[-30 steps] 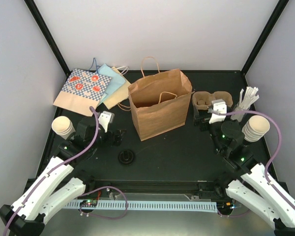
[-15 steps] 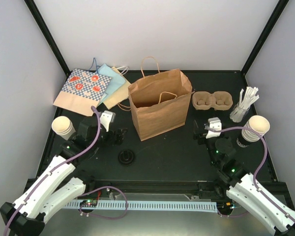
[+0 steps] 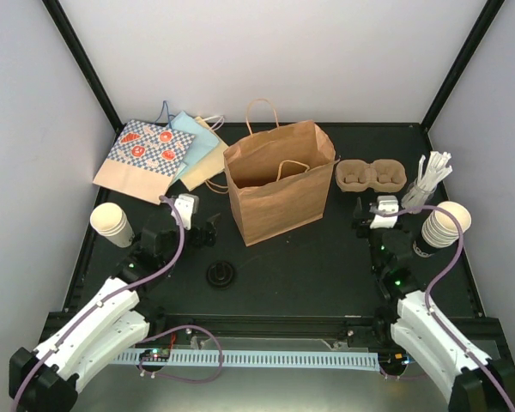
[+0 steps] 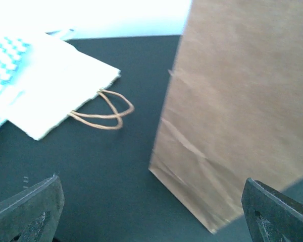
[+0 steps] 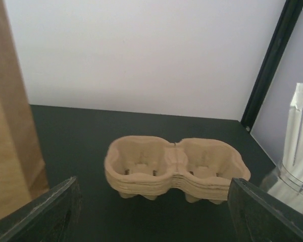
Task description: Pack the takeout coffee
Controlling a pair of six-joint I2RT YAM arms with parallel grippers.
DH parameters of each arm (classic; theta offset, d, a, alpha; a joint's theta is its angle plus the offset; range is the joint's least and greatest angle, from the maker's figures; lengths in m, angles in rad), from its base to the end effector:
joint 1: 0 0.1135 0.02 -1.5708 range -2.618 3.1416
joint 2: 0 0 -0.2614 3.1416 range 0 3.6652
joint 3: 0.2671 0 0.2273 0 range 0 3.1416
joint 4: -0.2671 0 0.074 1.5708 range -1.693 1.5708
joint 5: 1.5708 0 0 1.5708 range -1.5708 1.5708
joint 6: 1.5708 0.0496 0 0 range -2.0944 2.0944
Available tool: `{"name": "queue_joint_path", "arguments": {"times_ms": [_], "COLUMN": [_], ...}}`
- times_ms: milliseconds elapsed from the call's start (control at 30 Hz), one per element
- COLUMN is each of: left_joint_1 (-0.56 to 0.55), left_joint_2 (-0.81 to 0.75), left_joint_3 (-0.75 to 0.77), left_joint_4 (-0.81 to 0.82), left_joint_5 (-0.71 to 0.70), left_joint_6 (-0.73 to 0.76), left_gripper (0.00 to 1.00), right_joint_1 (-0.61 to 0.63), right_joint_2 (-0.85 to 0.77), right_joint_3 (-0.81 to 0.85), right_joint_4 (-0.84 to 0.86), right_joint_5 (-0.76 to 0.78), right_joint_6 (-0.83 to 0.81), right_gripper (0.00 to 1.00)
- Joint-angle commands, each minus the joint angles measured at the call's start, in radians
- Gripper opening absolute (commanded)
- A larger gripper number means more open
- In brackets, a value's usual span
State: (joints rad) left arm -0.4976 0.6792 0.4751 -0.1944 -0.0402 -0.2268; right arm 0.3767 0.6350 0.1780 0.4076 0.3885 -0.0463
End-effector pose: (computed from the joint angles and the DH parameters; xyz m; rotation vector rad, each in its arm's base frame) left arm 0.1392 -0.0733 0.2441 0.2428 1.9796 -0.4317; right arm 0.1487 0.0386 0.2197 -0.0427 1.6163 -0.0596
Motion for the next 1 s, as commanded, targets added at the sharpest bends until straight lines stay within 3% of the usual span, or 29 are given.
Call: {"name": "queue_joint_path", "arguments": {"times_ms": [0,300,467,733,867,967], "left_joint_1": [0.008,0.13,0.249,0.322,0.324,0.327], "left_joint_2": [0.009,0.106,0.155,0.27,0.296,0.318], "left_joint_3": [-0.042,-0.053,-0.096,-0.103,-0.136,-0.162], "left_joint_4": [0.22,0.379,0.497,0.542,0.61,0.669], "left_joint_5": [-0.219,-0.304,-0.214,-0.178,-0.173,-0.173], "left_joint_6": [0.083,0.187,0.189,0.188,0.223,0.247], "left_gripper": [0.99,0.99,0.99,0.99,0.99,0.99], "right_joint_1": [-0.136,-0.309,-0.322,-0.322,-0.323,-0.324], "right_joint_2": [0.078,0.336,0.484,0.682,0.765,0.754], "right_joint_3": [-0.024,-0.027,-0.004,0.01,0.025,0.076], "right_joint_4": [0.169,0.384,0.498,0.708,0.767,0.648], "right_joint_5": [-0.166,-0.339,-0.359,-0.326,-0.312,-0.328], "right_joint_6": [0.035,0.03,0.013,0.012,0.018,0.009], "right_gripper": [0.81,0.79,0.79,0.8,0.81,0.84]}}
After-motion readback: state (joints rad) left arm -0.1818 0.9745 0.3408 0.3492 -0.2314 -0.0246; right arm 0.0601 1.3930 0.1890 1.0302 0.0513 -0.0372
